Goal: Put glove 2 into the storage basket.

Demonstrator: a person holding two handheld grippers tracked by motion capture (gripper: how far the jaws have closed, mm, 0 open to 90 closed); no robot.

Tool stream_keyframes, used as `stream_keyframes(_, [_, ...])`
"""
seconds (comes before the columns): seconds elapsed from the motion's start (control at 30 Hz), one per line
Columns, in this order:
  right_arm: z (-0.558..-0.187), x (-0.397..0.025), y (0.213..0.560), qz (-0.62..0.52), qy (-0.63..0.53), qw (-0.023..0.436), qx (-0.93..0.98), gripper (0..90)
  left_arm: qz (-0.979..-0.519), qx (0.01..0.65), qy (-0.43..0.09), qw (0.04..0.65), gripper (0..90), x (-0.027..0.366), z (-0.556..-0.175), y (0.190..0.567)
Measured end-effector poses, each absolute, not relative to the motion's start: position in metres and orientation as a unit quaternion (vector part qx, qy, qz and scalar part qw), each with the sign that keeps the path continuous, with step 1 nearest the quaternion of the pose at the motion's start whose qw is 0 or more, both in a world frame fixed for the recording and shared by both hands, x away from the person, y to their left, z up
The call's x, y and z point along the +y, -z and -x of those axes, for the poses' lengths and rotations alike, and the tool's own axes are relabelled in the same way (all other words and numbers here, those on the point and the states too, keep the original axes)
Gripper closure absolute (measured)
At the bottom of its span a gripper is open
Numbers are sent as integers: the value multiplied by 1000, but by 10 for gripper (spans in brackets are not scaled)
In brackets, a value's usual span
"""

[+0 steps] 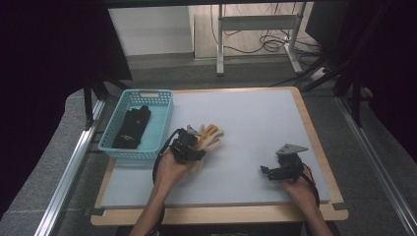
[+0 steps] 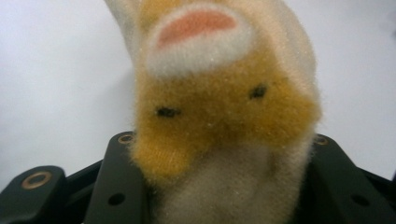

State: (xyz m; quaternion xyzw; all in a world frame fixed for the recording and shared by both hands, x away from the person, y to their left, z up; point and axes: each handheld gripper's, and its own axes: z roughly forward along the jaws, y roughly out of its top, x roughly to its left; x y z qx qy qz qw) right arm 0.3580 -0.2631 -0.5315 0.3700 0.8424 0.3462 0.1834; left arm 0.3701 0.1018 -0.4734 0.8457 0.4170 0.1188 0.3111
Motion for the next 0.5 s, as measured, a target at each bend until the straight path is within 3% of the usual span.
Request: stream_keyframes(0.5, [-358,-263,531,-371,-347,183,842,106,-806,481,-156,307,537,171,-395,421])
